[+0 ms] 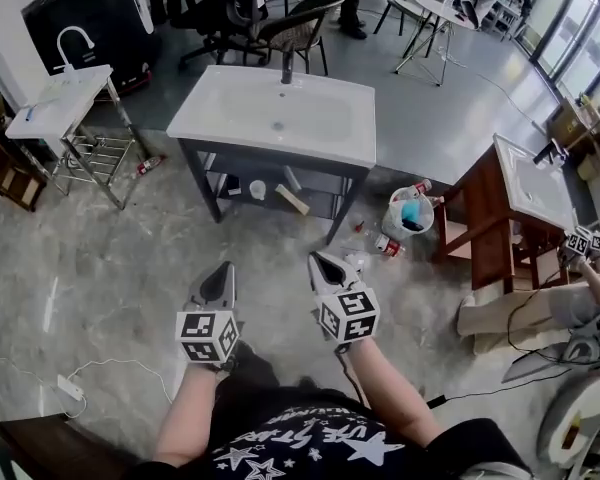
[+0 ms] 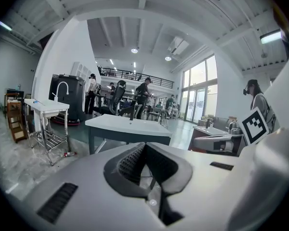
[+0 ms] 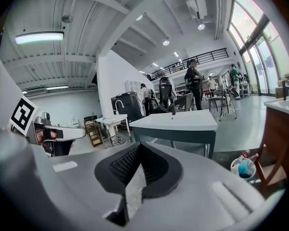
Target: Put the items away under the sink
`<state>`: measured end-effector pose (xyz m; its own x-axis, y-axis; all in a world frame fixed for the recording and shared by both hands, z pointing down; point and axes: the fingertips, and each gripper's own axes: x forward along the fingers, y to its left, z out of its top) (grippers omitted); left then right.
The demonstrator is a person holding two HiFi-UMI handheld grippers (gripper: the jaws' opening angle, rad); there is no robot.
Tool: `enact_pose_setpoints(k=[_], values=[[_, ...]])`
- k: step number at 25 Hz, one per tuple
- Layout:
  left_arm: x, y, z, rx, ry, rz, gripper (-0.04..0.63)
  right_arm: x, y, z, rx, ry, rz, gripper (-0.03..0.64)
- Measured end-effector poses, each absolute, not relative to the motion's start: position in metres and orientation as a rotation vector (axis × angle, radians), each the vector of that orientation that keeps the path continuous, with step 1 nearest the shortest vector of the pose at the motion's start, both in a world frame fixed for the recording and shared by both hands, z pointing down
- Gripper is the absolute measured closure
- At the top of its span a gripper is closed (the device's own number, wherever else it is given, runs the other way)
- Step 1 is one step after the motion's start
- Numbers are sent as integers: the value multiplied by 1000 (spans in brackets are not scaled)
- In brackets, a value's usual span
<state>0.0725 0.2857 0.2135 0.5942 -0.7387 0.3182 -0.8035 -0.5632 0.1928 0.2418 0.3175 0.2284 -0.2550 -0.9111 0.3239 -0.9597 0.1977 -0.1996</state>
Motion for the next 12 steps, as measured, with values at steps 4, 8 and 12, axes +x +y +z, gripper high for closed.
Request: enact_pose_setpoints(k=[4, 8, 12], values=[[92, 323, 208, 2507, -1273, 289, 586, 261, 357, 222, 1819, -2357, 538, 615], [108, 348, 193, 2504, -1292, 281, 586, 281, 386, 219, 1798, -2363, 569, 615], [117, 375, 192, 2505, -1295, 290, 586, 291, 410, 221, 1770, -2365, 582, 615]])
